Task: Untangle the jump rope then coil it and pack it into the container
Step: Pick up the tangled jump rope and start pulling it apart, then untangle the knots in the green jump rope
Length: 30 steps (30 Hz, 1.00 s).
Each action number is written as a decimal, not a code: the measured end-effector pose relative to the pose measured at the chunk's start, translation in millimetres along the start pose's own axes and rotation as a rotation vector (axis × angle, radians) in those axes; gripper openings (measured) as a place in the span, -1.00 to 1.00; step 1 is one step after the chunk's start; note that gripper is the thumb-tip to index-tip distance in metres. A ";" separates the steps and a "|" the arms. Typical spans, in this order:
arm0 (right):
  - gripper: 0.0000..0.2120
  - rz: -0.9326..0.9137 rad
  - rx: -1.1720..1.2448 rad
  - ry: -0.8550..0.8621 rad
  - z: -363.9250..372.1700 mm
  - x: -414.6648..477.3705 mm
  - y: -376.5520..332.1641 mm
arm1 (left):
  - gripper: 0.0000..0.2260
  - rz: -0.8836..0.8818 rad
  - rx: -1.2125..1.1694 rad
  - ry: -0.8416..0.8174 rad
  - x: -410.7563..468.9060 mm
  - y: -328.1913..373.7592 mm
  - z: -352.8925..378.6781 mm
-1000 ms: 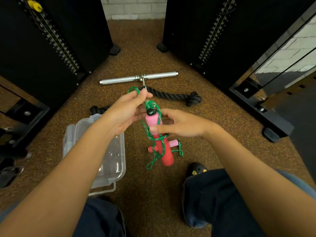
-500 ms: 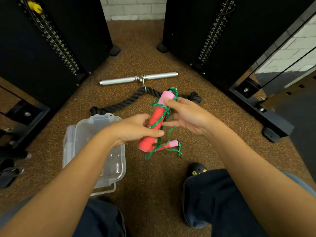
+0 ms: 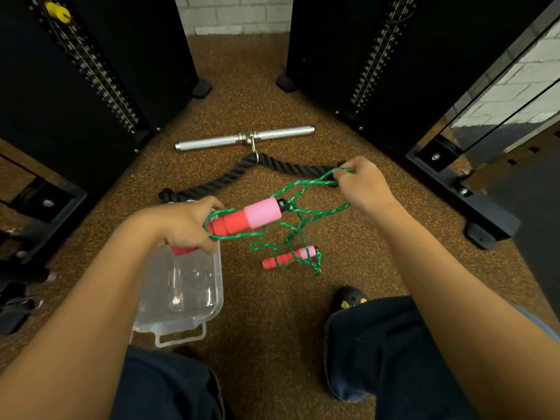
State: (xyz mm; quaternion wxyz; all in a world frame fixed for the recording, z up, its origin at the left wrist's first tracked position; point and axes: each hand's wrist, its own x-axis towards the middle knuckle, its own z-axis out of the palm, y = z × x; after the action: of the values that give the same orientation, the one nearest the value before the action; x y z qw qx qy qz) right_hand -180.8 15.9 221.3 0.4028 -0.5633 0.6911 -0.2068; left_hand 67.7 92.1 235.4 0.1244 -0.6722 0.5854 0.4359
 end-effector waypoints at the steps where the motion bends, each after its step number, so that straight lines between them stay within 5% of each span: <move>1: -0.91 0.002 -0.015 0.037 -2.4 0.8 1.4 | -0.32 -0.010 -0.020 -0.001 0.0 -3.5 -1.6; 5: -0.80 0.030 -0.119 0.155 -18.3 7.8 7.7 | -0.37 -0.076 -0.073 0.019 -2.5 -22.1 -13.1; 10: -0.81 0.054 -0.201 0.172 -20.8 11.4 12.9 | -0.68 -0.158 -0.019 0.145 -6.9 -37.7 -24.3; 16: -0.60 0.106 -0.464 -0.038 -11.8 4.8 10.0 | -0.82 -0.117 -0.111 0.221 -3.8 -27.0 -21.3; 25: -0.52 -0.500 -0.373 -0.525 12.5 -9.9 -2.9 | -0.78 0.095 -0.375 0.099 -8.6 5.0 -16.5; 30: -0.80 -0.493 -0.359 -0.506 12.8 -6.5 1.8 | -0.56 0.160 -0.526 0.146 -14.4 9.5 -22.7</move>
State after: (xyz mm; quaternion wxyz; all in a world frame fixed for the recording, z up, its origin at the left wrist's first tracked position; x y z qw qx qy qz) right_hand -171.6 24.7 214.6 0.3937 -0.8071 0.4391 -0.0279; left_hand 70.1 83.7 262.6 -0.1318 -0.6626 0.5107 0.5317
